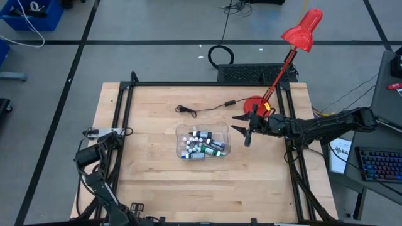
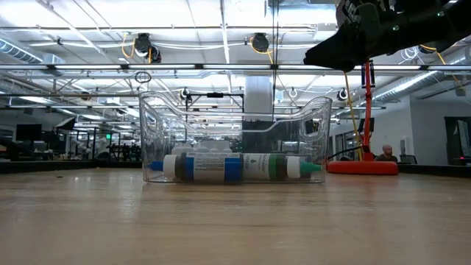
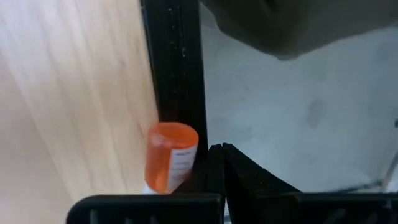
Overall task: Pick & Place food coloring
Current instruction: Put the small orange food coloring bottle into the transparent bin
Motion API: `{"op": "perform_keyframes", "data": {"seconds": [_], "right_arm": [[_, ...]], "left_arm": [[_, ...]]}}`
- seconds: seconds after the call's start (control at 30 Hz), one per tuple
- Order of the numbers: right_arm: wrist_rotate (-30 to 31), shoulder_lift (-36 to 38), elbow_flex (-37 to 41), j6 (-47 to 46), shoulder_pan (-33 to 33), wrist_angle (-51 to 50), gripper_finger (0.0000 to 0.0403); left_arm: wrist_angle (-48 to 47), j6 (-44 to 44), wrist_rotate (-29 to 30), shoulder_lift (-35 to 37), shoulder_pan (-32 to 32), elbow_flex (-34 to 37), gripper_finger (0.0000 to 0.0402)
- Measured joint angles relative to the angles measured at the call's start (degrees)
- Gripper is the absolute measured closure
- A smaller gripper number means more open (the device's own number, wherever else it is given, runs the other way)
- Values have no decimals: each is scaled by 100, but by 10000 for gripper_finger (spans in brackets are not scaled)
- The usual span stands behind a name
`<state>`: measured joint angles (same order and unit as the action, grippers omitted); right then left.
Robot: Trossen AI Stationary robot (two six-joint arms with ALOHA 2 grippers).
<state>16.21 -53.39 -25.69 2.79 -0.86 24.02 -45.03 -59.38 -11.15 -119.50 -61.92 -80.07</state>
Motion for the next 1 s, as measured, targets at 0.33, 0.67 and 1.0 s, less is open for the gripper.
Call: {"op": "perform_keyframes", "data": {"seconds": [0.33, 0.67, 1.0], "right_arm": [[-2, 0, 0, 0, 0, -23, 232], [-2, 0, 0, -17, 0, -38, 232], [-24, -41, 27, -61, -44, -52, 232]], "left_arm": [[-80, 57, 249, 42, 5, 2, 401], [-98, -314, 475, 93, 1, 2, 401], [-4471, -1270, 1998, 709, 234, 52, 398]]}}
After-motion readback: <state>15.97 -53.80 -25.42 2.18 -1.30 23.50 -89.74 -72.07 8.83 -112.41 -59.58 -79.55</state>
